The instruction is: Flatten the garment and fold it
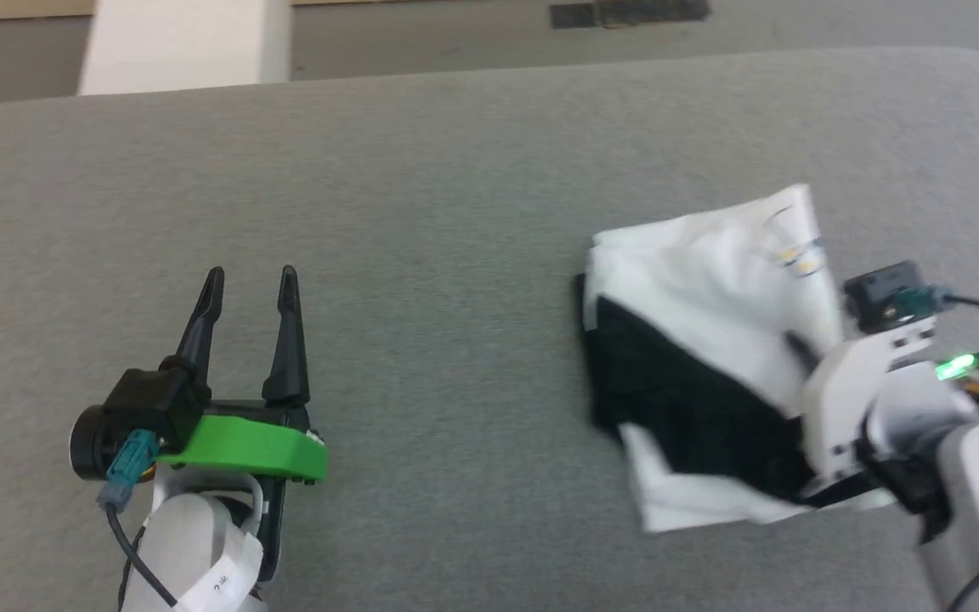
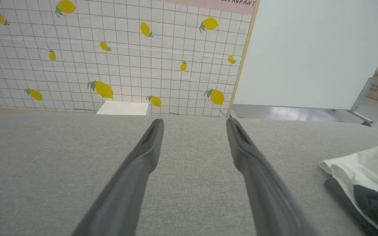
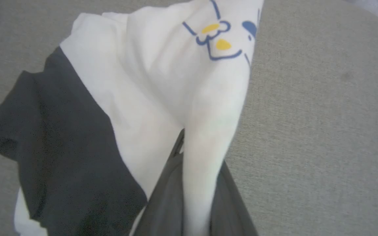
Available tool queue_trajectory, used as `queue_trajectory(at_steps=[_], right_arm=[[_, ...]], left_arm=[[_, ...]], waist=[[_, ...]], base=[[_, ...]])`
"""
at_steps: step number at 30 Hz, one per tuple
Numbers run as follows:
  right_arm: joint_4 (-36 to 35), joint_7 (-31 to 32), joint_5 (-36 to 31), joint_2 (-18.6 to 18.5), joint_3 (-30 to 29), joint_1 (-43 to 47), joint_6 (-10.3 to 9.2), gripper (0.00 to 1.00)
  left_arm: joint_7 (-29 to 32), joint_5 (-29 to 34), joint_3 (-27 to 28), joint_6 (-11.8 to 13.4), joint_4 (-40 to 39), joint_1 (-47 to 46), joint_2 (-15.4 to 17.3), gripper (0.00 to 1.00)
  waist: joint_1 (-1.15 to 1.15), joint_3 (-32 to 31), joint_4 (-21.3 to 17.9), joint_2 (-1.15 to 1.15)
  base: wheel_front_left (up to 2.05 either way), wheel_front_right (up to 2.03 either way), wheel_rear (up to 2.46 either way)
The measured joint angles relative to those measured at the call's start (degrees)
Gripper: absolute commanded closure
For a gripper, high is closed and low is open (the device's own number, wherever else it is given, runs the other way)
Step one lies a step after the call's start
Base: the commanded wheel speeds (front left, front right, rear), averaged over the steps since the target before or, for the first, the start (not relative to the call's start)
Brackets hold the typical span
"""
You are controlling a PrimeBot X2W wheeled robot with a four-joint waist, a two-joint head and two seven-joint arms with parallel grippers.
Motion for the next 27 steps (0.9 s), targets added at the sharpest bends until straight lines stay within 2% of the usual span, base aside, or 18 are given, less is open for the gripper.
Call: queue_trajectory(at_steps=[2, 7, 12, 19, 27], right_arm=[[0.0, -0.4, -2.5, -2.9, -0.6, -1.0, 0.0, 1.0], [2.6, -3.2, -5.2, -7.5, -1.3, -3.7, 0.0, 1.0], [8.4, -8.4, -8.3, -11.2, -0.4, -8.8, 0.01, 1.0], [19.3, -15.8, -11.7, -12.5, -1.9, -17.6, 0.02, 1.0], [30.2, -21.2, -17.7, -13.1, -8.1, -25.8, 0.02, 1.0]], left_arm=[[0.0, 0.4, -0.1, 0.0, -0.1, -0.3, 0.1, 0.0], [0.0, 0.9, -0.6, -0.2, -0.8, -1.8, 0.7, 0.0], [0.0, 2.2, -1.4, -0.3, -1.8, -3.2, 2.4, 0.0], [1.1, 3.5, -2.4, -0.3, -3.8, -6.0, 4.5, 0.0], [2.6, 4.0, -3.0, -0.3, -6.1, -7.8, 5.7, 0.0]], waist=[[0.0, 0.6, -1.9, 0.0], [0.0, 2.3, -6.6, 0.0], [0.0, 4.8, -11.0, 0.0], [0.0, 10.4, -14.0, 0.0], [0.0, 16.1, -14.3, 0.0]], base=[[0.0, 0.0, 0.0], [0.0, 0.0, 0.0], [0.0, 0.0, 0.0], [0.0, 0.0, 0.0], [0.0, 0.0, 0.0]])
